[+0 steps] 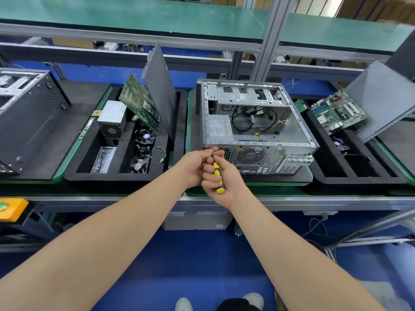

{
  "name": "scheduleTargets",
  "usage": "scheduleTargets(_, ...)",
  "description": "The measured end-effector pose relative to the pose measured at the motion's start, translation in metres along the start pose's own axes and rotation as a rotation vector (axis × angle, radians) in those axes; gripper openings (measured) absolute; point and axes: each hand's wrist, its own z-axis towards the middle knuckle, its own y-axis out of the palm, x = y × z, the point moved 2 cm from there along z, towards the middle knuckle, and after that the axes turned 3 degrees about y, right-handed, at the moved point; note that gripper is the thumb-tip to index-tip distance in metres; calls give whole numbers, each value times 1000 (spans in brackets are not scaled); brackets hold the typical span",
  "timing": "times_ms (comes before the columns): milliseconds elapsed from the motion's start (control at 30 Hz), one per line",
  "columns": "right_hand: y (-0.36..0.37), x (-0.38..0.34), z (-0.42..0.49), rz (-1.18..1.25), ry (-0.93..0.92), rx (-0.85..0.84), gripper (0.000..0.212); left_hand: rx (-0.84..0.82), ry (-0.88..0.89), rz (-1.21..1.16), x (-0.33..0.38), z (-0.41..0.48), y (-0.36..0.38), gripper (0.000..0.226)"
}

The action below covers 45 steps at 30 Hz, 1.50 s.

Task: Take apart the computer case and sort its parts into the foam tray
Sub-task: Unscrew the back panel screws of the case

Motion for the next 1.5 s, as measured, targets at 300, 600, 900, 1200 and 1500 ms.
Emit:
scheduleTargets(300, 8, -4, -1, -316, -102, 234, 31, -55, -34, 45, 4, -1, -2, 29)
scheduleTargets(600, 3, -10, 8, -1665, -541, 761, 35, -33, -43, 73, 10, 9, -3, 34)
scheduleTargets(900, -6, -19, 5, -575, -117, 304, 25, 148, -29, 298, 13, 21, -5, 45)
scheduleTargets(1200, -10, -5, 5, -67, 72, -32, 42, 138, -75, 364, 25, 23, -21, 51)
scheduleTargets(1500, 1, -13, 4, -1202, -397, 543, 25, 93, -87, 320, 24, 24, -25, 56)
